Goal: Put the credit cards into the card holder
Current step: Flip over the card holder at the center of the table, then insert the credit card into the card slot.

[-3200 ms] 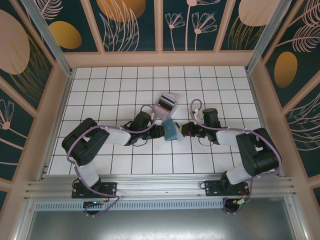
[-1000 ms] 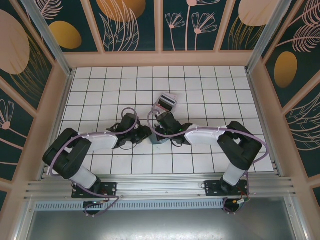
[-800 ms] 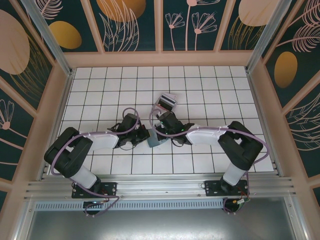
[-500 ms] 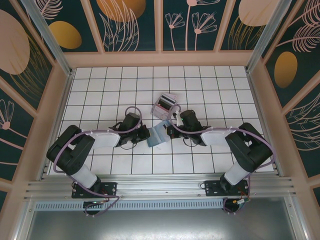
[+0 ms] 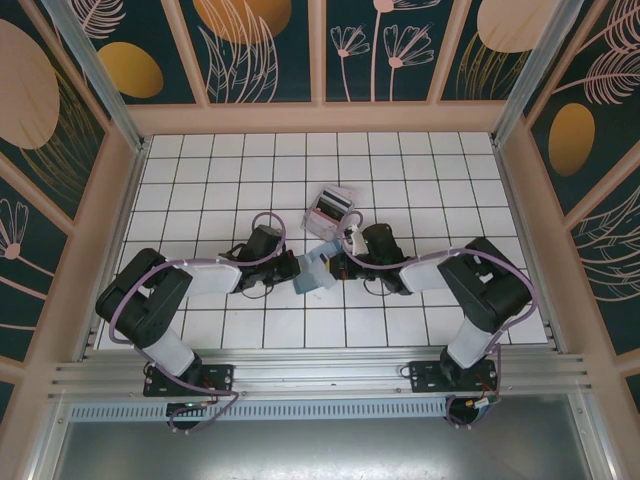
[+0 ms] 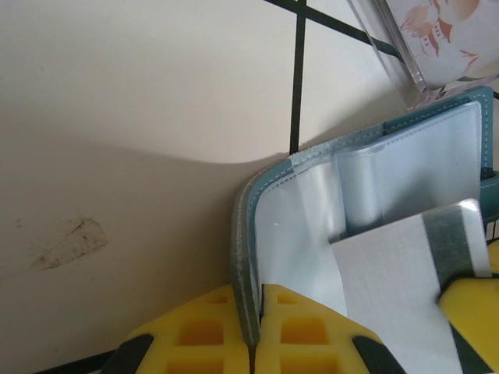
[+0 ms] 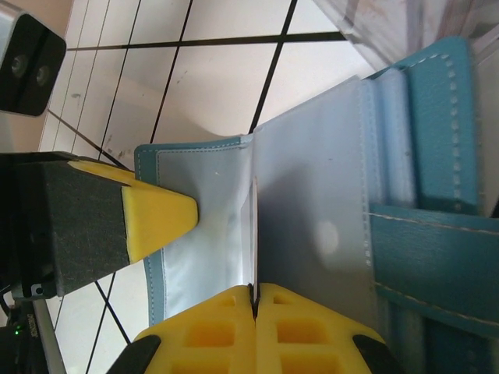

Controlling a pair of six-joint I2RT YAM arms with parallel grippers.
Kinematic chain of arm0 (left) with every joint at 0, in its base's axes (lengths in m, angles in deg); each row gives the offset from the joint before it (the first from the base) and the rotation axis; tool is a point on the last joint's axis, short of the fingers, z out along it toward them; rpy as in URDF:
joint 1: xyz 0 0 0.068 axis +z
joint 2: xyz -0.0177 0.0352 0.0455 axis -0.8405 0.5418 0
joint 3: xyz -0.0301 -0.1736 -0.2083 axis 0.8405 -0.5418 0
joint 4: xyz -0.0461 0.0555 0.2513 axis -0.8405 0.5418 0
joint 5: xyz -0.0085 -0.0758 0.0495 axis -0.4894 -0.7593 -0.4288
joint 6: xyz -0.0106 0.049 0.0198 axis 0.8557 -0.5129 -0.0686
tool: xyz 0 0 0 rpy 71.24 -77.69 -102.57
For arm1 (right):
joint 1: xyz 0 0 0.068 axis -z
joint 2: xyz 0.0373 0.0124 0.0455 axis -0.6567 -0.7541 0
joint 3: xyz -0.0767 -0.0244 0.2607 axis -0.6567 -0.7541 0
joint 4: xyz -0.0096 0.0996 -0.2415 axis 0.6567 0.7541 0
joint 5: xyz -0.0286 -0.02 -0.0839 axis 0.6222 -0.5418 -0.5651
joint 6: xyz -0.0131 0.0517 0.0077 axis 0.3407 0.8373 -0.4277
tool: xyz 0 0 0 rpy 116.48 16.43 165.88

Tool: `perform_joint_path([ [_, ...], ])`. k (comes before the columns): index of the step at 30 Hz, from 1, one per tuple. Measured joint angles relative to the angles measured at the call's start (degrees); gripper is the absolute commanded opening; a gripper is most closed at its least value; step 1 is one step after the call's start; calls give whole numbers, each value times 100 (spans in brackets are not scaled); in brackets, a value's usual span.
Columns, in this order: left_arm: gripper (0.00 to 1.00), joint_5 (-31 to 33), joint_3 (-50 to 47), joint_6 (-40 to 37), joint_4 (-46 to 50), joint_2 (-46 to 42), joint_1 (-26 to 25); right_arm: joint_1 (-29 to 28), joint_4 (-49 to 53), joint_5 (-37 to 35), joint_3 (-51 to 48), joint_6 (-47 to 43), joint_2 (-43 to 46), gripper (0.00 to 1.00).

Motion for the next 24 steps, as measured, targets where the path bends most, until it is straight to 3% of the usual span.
perform_joint_path([
  [24, 0, -15, 7, 0, 13, 0, 4, -146, -787, -254, 264, 599, -579, 0],
])
